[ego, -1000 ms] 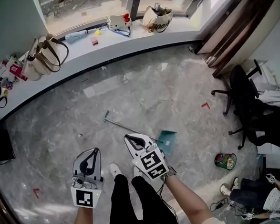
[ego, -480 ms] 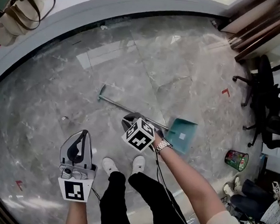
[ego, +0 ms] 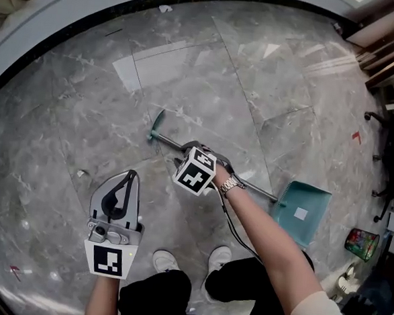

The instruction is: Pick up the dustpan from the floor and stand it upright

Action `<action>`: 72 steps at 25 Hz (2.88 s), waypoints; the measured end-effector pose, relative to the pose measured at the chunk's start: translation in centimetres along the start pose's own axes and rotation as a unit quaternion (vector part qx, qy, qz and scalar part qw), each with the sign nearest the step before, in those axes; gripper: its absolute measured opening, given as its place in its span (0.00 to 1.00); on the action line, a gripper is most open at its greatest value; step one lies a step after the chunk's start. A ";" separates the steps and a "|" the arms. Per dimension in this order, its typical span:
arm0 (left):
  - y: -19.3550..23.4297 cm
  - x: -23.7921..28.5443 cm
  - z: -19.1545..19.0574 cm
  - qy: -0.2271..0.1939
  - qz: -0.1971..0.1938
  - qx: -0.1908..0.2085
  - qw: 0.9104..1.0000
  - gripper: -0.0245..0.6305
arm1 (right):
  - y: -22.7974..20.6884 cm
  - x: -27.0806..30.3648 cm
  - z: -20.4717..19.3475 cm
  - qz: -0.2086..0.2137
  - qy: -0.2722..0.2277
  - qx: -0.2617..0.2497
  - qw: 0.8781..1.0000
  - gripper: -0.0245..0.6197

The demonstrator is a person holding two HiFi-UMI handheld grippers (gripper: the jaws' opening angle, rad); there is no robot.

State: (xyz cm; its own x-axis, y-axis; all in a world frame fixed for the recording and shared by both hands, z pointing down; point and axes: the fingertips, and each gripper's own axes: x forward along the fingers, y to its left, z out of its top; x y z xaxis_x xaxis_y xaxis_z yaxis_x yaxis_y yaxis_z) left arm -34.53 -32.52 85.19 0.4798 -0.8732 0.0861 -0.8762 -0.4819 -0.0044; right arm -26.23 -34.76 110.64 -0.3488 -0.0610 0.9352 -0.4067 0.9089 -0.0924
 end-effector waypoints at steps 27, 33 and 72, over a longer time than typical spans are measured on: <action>1.9 1.9 -5.4 -0.024 0.017 -0.015 0.999 0.05 | -2.8 6.8 1.1 0.010 -0.015 -0.010 1.000 0.19; -2.8 1.7 6.0 -0.022 -0.011 -0.010 1.000 0.05 | -0.8 -8.8 2.6 -0.002 -0.107 -0.018 0.994 0.19; -55.6 -0.9 37.9 -0.031 -0.125 0.002 0.992 0.05 | 6.3 -63.6 -32.7 -0.262 -0.415 0.180 0.852 0.18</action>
State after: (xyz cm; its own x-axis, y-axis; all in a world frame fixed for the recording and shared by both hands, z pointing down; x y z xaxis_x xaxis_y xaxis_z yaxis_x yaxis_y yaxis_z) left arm 15.42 -7.70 47.59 0.6835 -0.7296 0.0226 -0.7299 -0.6836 0.0051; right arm 21.05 -11.65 61.72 -0.4552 -0.8269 0.3301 -0.8715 0.4897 0.0249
